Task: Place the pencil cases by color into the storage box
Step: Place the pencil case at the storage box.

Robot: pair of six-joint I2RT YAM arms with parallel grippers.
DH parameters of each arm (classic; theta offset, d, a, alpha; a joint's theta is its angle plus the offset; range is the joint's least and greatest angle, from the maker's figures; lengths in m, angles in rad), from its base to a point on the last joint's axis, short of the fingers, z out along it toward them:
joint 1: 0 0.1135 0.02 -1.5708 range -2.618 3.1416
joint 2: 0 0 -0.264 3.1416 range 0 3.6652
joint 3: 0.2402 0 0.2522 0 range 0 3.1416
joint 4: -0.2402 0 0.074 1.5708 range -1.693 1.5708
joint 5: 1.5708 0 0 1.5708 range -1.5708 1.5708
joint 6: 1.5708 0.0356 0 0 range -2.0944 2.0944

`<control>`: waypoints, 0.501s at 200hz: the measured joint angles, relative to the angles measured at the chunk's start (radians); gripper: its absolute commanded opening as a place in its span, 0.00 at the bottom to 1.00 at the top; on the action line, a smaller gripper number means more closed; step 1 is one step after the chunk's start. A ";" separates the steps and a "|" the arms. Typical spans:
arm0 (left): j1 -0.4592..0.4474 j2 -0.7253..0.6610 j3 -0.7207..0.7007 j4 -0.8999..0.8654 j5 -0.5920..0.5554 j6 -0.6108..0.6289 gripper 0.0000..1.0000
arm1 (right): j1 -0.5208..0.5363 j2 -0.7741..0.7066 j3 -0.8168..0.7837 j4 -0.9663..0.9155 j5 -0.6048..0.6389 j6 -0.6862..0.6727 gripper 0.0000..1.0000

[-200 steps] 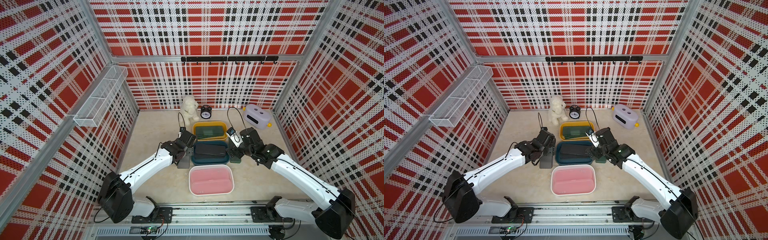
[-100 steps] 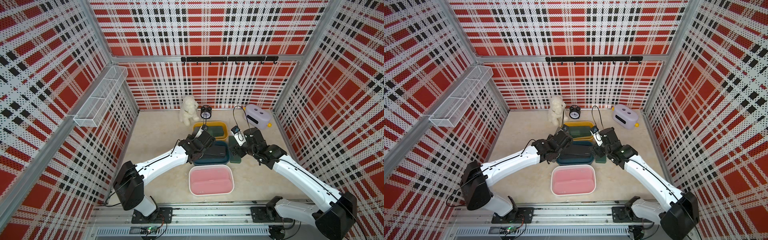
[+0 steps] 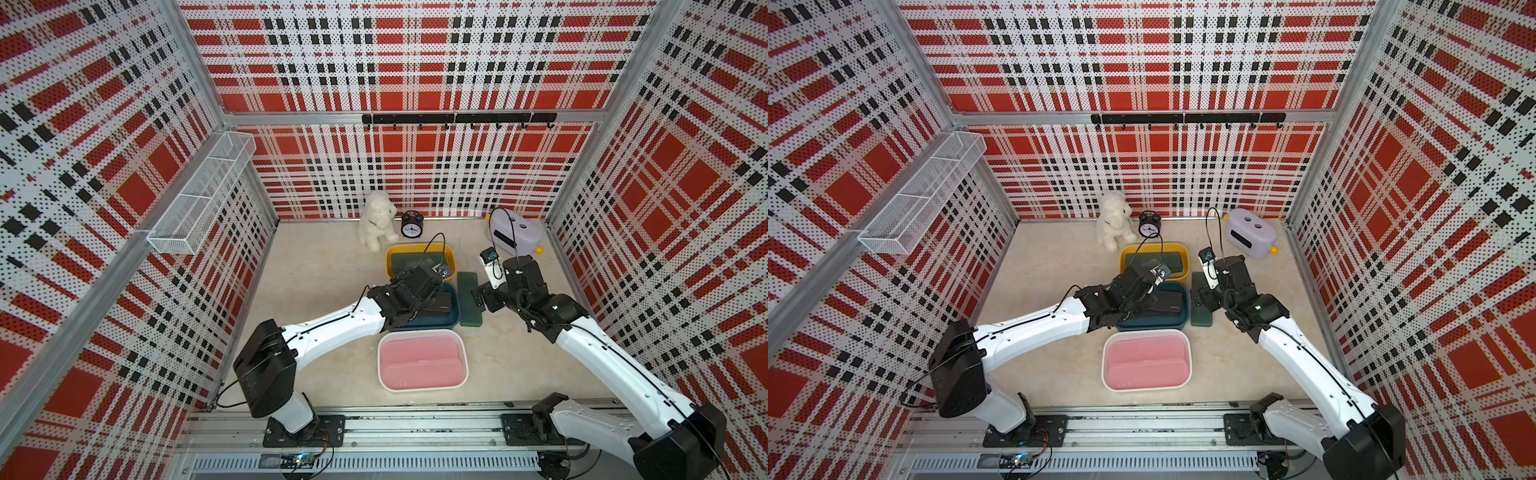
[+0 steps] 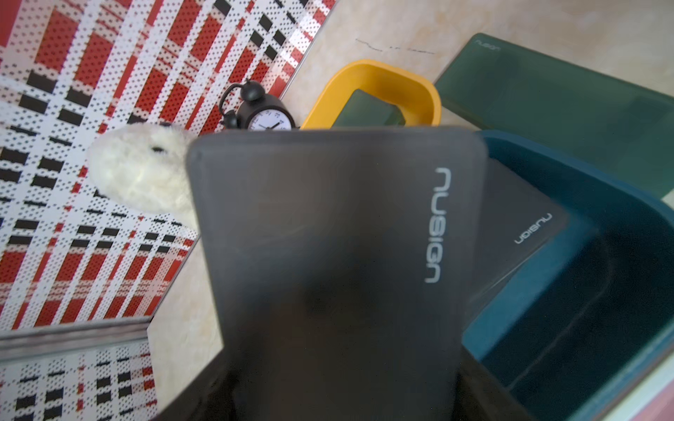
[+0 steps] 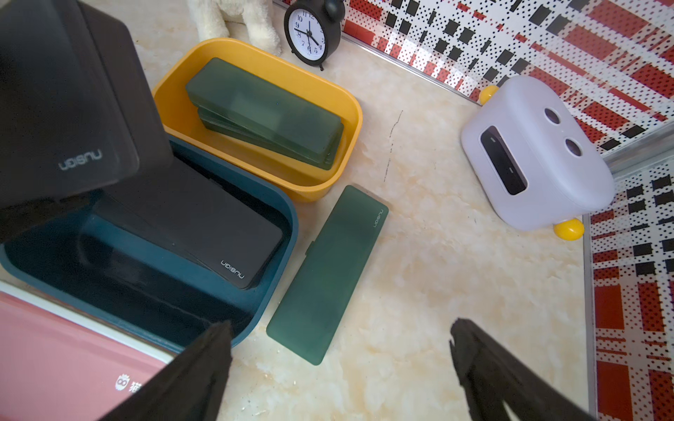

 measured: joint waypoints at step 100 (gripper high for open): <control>0.001 0.114 0.000 0.043 0.117 0.156 0.59 | -0.019 -0.007 -0.013 -0.001 -0.001 0.000 1.00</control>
